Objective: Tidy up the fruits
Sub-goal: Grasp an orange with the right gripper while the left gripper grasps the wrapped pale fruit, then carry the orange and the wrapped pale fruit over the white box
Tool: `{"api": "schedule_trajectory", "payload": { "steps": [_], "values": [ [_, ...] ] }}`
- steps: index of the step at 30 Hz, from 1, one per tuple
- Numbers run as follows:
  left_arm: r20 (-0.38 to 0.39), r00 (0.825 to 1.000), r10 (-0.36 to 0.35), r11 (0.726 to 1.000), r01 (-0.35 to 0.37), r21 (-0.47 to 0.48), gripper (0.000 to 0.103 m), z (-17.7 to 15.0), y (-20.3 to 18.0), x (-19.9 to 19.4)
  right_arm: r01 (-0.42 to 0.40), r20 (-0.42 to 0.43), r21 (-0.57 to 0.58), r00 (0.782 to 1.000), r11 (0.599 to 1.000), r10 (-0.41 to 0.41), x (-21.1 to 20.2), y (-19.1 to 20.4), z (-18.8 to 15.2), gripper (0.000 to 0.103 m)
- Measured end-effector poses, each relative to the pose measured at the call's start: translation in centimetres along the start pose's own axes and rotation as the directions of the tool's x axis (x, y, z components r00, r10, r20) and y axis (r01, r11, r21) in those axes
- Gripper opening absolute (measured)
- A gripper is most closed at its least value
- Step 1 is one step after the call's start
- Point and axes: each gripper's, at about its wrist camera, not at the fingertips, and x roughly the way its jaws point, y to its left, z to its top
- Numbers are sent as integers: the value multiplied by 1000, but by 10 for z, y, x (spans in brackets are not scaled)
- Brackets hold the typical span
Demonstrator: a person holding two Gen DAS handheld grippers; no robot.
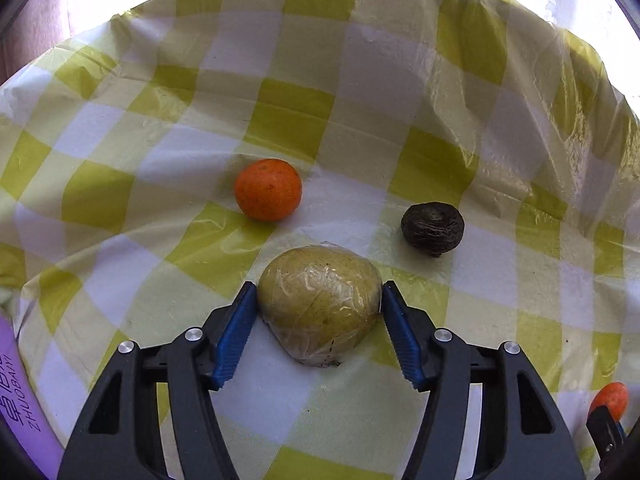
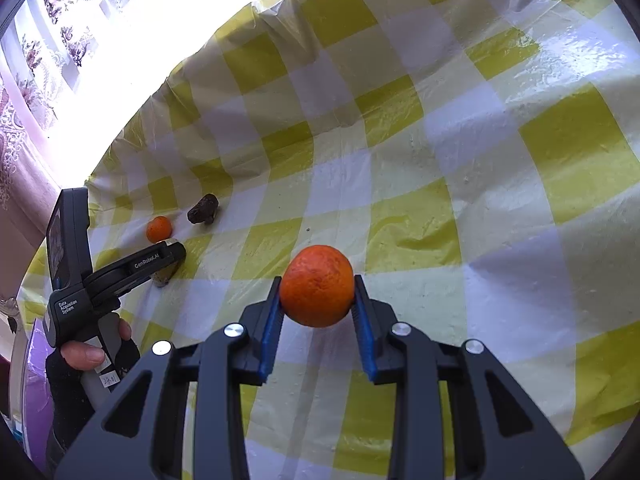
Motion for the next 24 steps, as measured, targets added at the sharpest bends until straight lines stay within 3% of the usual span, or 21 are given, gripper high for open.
{"api": "schedule_trajectory", "payload": {
  "steps": [6, 14, 24],
  "values": [
    [13, 993, -120, 990, 120, -76, 59, -43, 13, -38, -7, 4, 7, 1000, 1000, 7, -1, -2, 0, 33],
    [93, 974, -206, 978, 209, -20, 60, -109, 5, -92, -3, -4, 7, 1000, 1000, 3, 0, 0, 0, 33],
    [97, 970, -223, 974, 225, -6, 60, -111, 5, -93, 12, -4, 14, 1000, 1000, -12, 3, 0, 0, 33]
  ]
}}
